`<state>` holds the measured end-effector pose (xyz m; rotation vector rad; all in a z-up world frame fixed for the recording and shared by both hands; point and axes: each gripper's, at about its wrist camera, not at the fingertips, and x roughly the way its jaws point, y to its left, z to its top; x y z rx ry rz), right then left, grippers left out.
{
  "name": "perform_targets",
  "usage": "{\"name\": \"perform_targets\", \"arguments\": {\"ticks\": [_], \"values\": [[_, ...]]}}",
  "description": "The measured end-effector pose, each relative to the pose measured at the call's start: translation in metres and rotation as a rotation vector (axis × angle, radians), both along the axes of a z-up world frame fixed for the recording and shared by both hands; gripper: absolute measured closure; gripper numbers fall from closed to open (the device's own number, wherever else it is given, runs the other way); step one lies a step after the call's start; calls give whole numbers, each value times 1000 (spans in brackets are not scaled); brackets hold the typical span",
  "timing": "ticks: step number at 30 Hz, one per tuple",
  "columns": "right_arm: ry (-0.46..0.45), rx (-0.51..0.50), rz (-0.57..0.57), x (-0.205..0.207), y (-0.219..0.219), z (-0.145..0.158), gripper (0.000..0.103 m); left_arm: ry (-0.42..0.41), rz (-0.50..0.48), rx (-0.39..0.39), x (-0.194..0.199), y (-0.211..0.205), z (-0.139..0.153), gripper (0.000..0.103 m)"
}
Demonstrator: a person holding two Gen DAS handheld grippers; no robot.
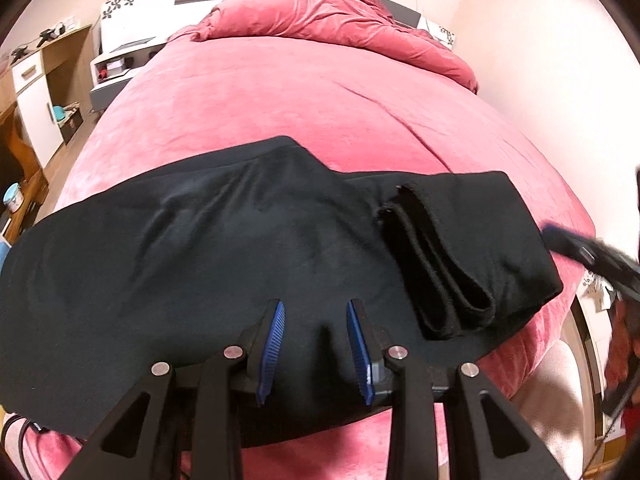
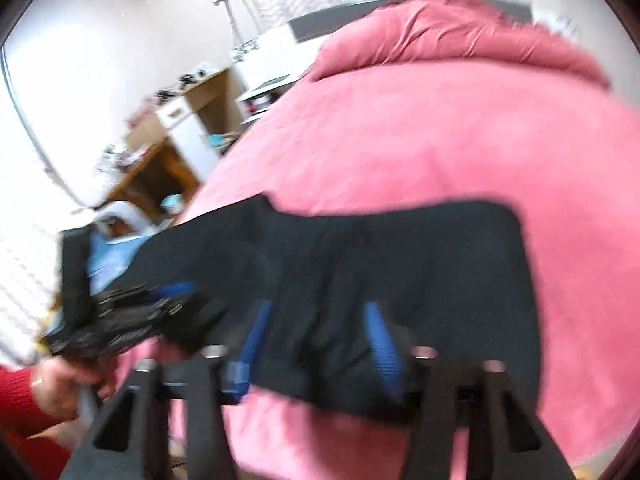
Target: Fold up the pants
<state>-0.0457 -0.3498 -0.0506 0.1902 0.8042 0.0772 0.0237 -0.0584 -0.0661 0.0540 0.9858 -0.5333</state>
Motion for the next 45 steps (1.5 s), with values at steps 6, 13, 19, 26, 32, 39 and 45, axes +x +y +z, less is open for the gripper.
{"name": "perform_targets", "arguments": {"ticks": [6,13,19,26,32,39,45], "values": [[60,-23,39,44,42,-36,80,-25,38,7,-2,17,6,70],[132,-100,49,60,82,-78,80,-64,203,-17,13,87,23,70],[118,-56,27,58,77,-80,80,-117,407,-22,35,170,38,69],[135,-101,22,62,85,-77,79,-40,587,-54,61,256,19,56],[137,-90,10,60,83,-76,79,128,602,-201,71,287,-15,45],[154,-97,16,61,82,-75,79,405,501,-444,88,293,-57,45],[158,-106,10,64,85,-76,79,433,383,-437,87,271,-56,77]]}}
